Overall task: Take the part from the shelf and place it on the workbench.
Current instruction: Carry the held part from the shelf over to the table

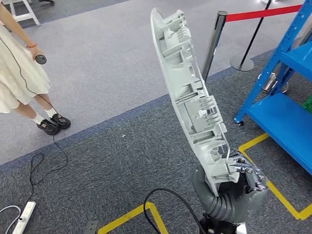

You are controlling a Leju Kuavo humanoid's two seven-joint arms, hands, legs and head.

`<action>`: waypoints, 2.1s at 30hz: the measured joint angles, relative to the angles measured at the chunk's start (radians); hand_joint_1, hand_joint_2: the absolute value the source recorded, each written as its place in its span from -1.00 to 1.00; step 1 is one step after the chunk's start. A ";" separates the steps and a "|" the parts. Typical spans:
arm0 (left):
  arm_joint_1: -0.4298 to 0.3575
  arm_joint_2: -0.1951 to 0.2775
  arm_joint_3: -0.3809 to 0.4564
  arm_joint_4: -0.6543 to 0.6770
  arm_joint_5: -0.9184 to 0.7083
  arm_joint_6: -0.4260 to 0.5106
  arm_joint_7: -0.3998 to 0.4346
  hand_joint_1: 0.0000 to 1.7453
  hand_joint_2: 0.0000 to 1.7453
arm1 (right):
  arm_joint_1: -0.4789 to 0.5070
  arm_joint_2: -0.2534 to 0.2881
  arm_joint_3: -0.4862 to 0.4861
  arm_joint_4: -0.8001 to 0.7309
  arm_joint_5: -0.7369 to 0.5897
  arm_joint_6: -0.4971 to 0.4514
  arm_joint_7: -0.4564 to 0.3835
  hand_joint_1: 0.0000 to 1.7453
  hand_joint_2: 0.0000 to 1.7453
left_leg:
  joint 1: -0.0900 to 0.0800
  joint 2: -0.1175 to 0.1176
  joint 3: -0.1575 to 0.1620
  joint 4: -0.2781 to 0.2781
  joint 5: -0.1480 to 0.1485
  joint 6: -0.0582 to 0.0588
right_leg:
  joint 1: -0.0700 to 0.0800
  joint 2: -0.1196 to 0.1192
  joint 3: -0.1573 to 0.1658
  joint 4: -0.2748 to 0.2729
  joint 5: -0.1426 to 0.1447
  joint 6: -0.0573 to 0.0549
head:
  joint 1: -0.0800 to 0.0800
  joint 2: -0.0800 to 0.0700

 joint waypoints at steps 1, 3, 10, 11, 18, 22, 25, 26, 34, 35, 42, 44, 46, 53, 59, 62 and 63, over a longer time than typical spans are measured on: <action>-0.002 0.000 0.000 0.000 0.000 0.000 -0.001 -1.00 1.00 | 0.001 0.000 0.000 -0.001 0.000 0.000 0.000 1.00 1.00 | -0.002 0.020 0.023 -0.042 0.010 0.005 | 0.004 -0.011 0.001 0.002 -0.002 0.005 | 0.000 0.000; -0.005 0.000 0.000 0.000 0.000 0.000 -0.002 -1.00 1.00 | 0.001 0.000 0.000 -0.002 0.001 0.000 0.000 1.00 1.00 | -0.006 0.021 0.032 -0.071 0.007 0.021 | 0.009 -0.034 0.003 0.005 -0.007 0.016 | 0.000 0.000; -0.001 0.003 0.001 0.000 0.000 0.000 -0.002 -1.00 1.00 | 0.003 0.000 0.000 -0.003 0.001 0.000 0.000 1.00 1.00 | -0.002 -0.071 0.029 -0.072 0.015 0.058 | -0.003 0.077 -0.107 0.253 -0.137 0.038 | 0.015 0.000; 0.000 0.003 0.001 0.000 0.000 0.000 -0.002 -1.00 1.00 | 0.005 0.000 0.000 -0.002 0.001 0.000 0.000 1.00 1.00 | -0.003 -0.086 0.029 -0.072 0.015 0.058 | -0.002 0.081 -0.126 0.284 -0.140 0.037 | 0.016 0.000; 0.005 0.001 0.002 0.000 0.000 0.000 -0.002 -1.00 1.00 | 0.006 0.000 0.001 -0.002 -0.003 0.000 0.000 1.00 1.00 | 0.001 -0.181 0.019 -0.070 0.026 0.038 | -0.003 0.173 -0.003 0.007 -0.006 0.015 | 0.016 0.000; 0.011 0.002 0.002 0.000 0.000 0.002 -0.002 -1.00 1.00 | 0.003 0.000 0.001 -0.003 -0.005 0.000 0.000 1.00 1.00 | 0.001 -0.147 -0.008 -0.034 0.000 0.018 | -0.004 0.124 0.006 -0.013 0.006 -0.001 | 0.010 0.000; 0.009 0.003 0.002 0.000 -0.001 0.003 0.000 -1.00 1.00 | 0.004 0.000 0.001 -0.003 -0.007 0.000 0.000 1.00 1.00 | -0.002 -0.074 -0.087 0.132 -0.087 0.009 | -0.003 0.077 0.009 -0.019 0.008 -0.008 | 0.003 0.000; 0.009 0.003 0.002 0.000 -0.001 0.003 0.000 -1.00 1.00 | 0.005 0.000 0.001 -0.003 -0.007 0.000 0.000 1.00 1.00 | 0.000 -0.068 -0.105 0.171 -0.095 0.005 | -0.003 0.061 0.008 -0.019 0.007 -0.007 | 0.003 0.000; 0.006 0.003 0.002 0.000 -0.002 0.007 0.001 -1.00 1.00 | 0.005 0.000 0.002 -0.003 -0.009 0.000 0.000 1.00 1.00 | -0.001 0.015 0.021 -0.067 0.010 0.022 | 0.006 -0.034 0.019 -0.005 -0.018 0.025 | 0.001 0.000; 0.008 0.003 0.002 0.000 -0.001 0.008 0.001 -1.00 1.00 | 0.004 0.000 0.002 -0.003 -0.010 0.000 0.000 1.00 1.00 | 0.000 0.002 0.021 -0.066 0.010 0.029 | 0.005 -0.040 0.023 -0.005 -0.022 0.030 | 0.003 0.000; 0.008 0.003 0.003 0.000 0.001 0.010 0.002 -1.00 1.00 | 0.003 -0.001 0.003 -0.002 -0.007 0.000 0.001 1.00 1.00 | 0.001 -0.094 0.020 -0.067 0.015 0.055 | -0.003 0.082 -0.122 0.289 -0.147 0.037 | 0.012 0.000; 0.009 0.003 0.003 0.000 0.001 0.010 0.002 -1.00 1.00 | 0.003 -0.001 0.003 -0.002 -0.007 0.000 0.002 1.00 1.00 | 0.001 -0.126 0.022 -0.067 0.015 0.055 | -0.001 0.095 -0.095 0.208 -0.082 0.026 | 0.012 0.000; 0.009 0.002 0.003 0.000 0.001 0.010 0.002 -1.00 1.00 | 0.002 -0.001 0.003 -0.002 -0.007 0.000 0.002 1.00 1.00 | 0.001 -0.154 0.021 -0.065 0.017 0.051 | -0.004 0.144 -0.038 0.072 -0.020 0.017 | 0.012 0.000; 0.012 0.003 0.003 0.000 -0.002 0.009 0.003 -1.00 1.00 | 0.001 0.000 0.003 -0.003 -0.006 0.000 0.002 1.00 1.00 | 0.004 -0.143 -0.015 -0.030 -0.003 0.010 | -0.006 0.126 -0.003 -0.008 0.007 -0.002 | 0.003 0.000; 0.011 0.004 0.003 0.000 -0.003 0.009 0.003 -1.00 1.00 | 0.001 -0.001 0.003 -0.002 -0.004 0.000 0.005 1.00 1.00 | 0.004 -0.057 -0.090 0.151 -0.070 -0.006 | -0.005 0.033 -0.002 -0.012 0.007 -0.008 | -0.006 0.000; 0.008 0.005 0.003 0.000 -0.006 0.009 0.004 -1.00 1.00 | 0.001 -0.001 0.003 -0.002 -0.004 0.000 0.007 1.00 1.00 | 0.000 0.010 0.013 -0.025 0.000 0.000 | 0.002 -0.002 0.002 -0.006 -0.001 0.003 | -0.007 0.000; 0.006 0.005 0.003 0.000 -0.009 0.008 0.005 -1.00 1.00 | 0.000 -0.001 0.004 -0.002 -0.004 0.000 0.009 1.00 1.00 | -0.002 0.028 0.030 -0.058 0.005 0.008 | 0.006 -0.013 0.003 -0.004 -0.004 0.008 | -0.006 0.000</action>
